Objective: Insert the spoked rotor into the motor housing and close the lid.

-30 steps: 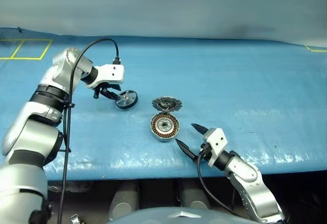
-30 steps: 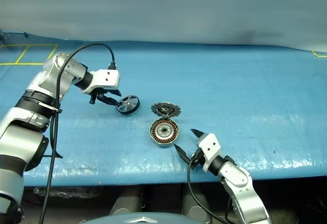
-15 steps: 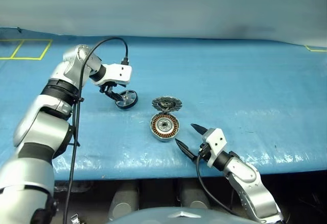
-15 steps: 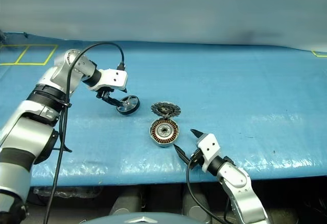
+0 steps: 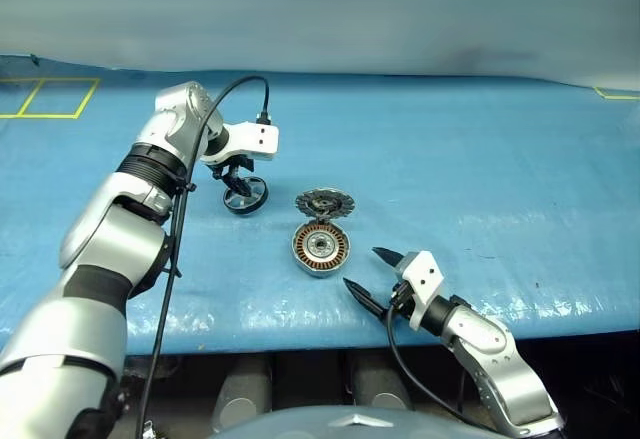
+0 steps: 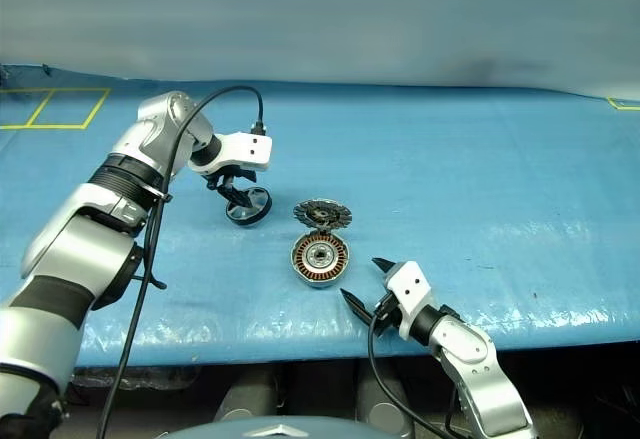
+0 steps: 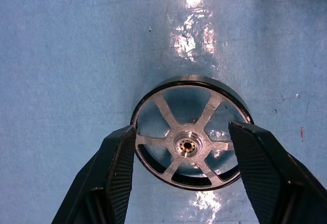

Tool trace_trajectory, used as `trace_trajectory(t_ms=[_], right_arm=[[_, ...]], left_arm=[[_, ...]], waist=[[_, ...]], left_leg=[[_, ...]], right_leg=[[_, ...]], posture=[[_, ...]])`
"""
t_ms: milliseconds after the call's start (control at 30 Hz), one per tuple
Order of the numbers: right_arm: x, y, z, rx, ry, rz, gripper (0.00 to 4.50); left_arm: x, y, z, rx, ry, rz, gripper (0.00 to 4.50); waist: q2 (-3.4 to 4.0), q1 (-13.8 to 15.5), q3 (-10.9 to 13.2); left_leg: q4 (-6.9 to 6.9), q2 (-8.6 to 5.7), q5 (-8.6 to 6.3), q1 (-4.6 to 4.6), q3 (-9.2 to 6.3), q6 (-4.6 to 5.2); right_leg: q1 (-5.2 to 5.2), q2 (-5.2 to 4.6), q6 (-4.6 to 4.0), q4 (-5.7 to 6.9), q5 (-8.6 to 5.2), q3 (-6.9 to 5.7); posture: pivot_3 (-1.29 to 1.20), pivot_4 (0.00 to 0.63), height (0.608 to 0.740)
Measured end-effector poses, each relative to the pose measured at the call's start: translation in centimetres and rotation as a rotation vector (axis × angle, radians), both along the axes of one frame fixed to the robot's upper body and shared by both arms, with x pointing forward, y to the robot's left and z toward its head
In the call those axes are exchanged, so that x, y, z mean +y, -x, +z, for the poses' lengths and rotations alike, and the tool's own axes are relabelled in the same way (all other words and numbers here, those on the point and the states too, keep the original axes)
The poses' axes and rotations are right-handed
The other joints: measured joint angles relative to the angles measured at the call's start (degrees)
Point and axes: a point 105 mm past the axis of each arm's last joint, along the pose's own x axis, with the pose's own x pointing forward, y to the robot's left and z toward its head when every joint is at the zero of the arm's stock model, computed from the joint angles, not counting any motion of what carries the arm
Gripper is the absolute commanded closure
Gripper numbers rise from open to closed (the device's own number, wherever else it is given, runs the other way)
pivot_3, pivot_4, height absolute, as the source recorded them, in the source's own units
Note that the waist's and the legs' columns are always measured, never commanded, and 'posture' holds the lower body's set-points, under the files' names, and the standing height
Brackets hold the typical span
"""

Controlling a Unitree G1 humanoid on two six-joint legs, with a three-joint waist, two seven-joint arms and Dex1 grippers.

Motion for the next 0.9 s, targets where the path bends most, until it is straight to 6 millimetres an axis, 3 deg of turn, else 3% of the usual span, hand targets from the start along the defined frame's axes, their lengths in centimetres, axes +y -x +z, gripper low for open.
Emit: trace_trajectory(t_ms=[333,900], right_arm=[[0.2,0.0,0.3,-0.002,-0.002,0.008,0.00],[0.4,0.2,0.2,0.001,-0.007,0.006,0.00]], left_arm=[[1.3,-0.7,-0.2,-0.044,-0.061,0.086,1.37],[-0.1,0.2,-1.2,-0.071,-0.051,-0.209,1.37]], waist=[[0.00,0.1,0.0],[0.00,0.1,0.0]], left_leg=[[0.01,-0.01,0.00,0.00,0.00,0.00],[0.06,-0.01,0.00,0.00,0.01,0.00]], right_leg=[[0.00,0.00,0.05,-0.01,0.03,0.01],[0.02,0.00,0.08,0.02,0.05,0.04]], posture=[[0.00,0.150,0.740],[0.00,0.150,0.740]])
